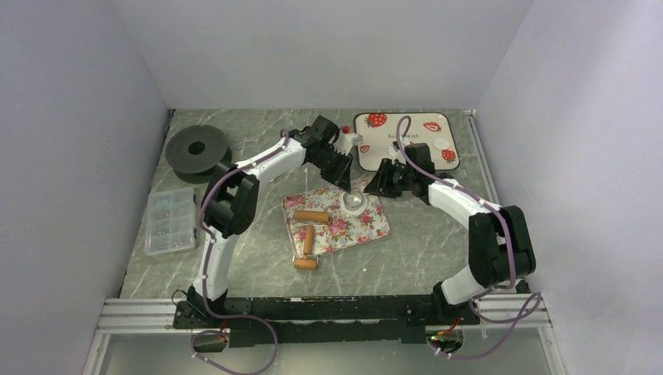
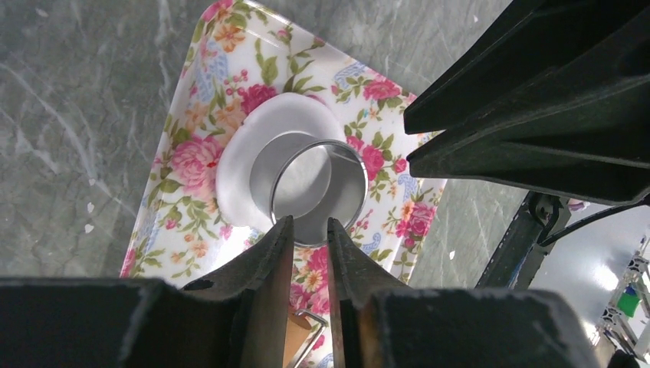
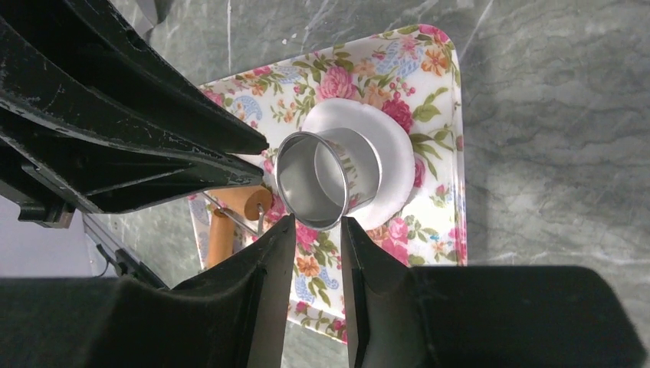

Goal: Roll out the dumpling wrappers from the dough
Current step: Press the dumpling wrapper on the work surface.

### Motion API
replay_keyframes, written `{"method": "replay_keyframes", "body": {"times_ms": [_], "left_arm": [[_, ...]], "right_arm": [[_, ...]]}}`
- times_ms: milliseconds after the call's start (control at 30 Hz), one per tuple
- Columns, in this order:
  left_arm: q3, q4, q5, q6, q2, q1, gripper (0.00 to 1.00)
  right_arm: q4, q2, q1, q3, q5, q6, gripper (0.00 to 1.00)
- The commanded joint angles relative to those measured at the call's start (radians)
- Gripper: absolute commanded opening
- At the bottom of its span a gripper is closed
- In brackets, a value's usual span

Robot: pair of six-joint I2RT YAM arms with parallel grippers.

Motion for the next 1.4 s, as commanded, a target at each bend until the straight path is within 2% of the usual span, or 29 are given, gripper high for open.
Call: {"method": "replay_keyframes", "body": {"times_ms": [0, 200, 367, 733, 900, 1167, 1367], "left_arm": [[-0.055, 0.064, 0.035, -0.067, 0.001, 0.017, 0.27], [-0.062, 0.073, 0.053, -0.079, 0.013, 0.018, 0.3], [-0.06, 0.076, 0.065, -0.084, 0.021, 0.017, 0.3], [-0.076, 0.088, 0.066, -0.091, 0.026, 0.017, 0.29], [-0.089, 0.098, 0.06, -0.099, 0.023, 0.017, 0.26], [-0.117, 0.123, 0.077, -0.119, 0.022, 0.017, 0.24], [-0.103, 0.112, 0.078, -0.109, 0.034, 0.017, 0.22]], "right_arm": [[0.057, 0.039, 0.02, 0.061, -0.034, -0.031, 0.31], [0.062, 0.077, 0.027, 0.054, -0.017, -0.034, 0.3], [0.033, 0.094, 0.049, 0.071, 0.034, -0.07, 0.28], [0.049, 0.124, 0.056, 0.044, 0.043, -0.067, 0.26], [0.051, 0.129, 0.062, 0.04, 0.05, -0.071, 0.18], [0.063, 0.132, 0.065, 0.015, 0.051, -0.06, 0.17], [0.07, 0.14, 0.066, 0.012, 0.053, -0.059, 0.12]]}}
